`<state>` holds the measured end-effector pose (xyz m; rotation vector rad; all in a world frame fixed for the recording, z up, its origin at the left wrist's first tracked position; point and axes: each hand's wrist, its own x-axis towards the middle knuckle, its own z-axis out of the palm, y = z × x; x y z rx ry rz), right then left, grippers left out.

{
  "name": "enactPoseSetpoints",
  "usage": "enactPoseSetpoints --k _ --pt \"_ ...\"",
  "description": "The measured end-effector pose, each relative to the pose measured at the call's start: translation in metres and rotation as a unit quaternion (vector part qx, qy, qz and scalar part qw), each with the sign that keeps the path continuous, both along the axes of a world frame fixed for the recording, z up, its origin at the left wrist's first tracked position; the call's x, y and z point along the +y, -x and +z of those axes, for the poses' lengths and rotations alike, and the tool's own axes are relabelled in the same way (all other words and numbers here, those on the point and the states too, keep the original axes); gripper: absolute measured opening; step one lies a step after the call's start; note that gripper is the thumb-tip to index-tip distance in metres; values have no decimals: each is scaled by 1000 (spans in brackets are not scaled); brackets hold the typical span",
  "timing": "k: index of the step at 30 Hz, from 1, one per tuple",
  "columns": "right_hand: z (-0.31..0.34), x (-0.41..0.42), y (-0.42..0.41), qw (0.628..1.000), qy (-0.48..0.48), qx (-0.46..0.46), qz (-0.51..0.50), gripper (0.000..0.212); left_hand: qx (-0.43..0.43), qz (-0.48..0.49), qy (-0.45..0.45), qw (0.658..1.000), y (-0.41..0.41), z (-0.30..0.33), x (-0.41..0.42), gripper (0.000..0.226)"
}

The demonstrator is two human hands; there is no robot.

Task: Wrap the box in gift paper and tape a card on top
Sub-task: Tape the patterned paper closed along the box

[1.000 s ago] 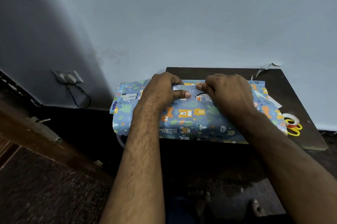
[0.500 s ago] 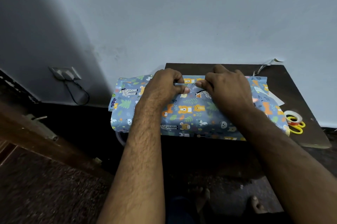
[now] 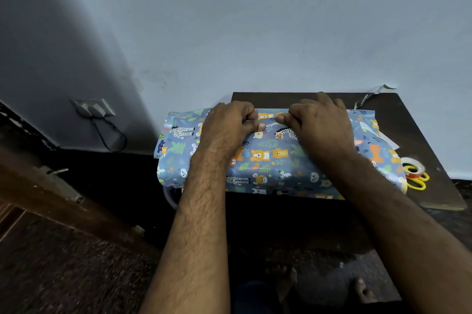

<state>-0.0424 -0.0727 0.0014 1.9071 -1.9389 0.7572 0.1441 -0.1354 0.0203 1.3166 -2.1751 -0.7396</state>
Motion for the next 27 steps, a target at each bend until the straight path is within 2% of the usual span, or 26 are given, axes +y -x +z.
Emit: enactPoseSetpoints --k 14,17,22,25,27 --pt "-2 0 -5 998 -22 -17 -52 43 69 30 54 996 4 -16 1 16" --pt "-1 2 -5 998 -21 -13 -66 39 51 19 101 993 4 -17 0 24" --pt "0 3 -4 997 -33 -19 -73 36 -25 64 160 985 4 -19 -2 20" --pt "1 2 -4 995 -43 -21 -85 33 -40 81 125 988 3 -20 -4 39" --pt "1 3 -4 994 -47 -15 -99 30 -53 78 107 990 3 -19 -4 44"
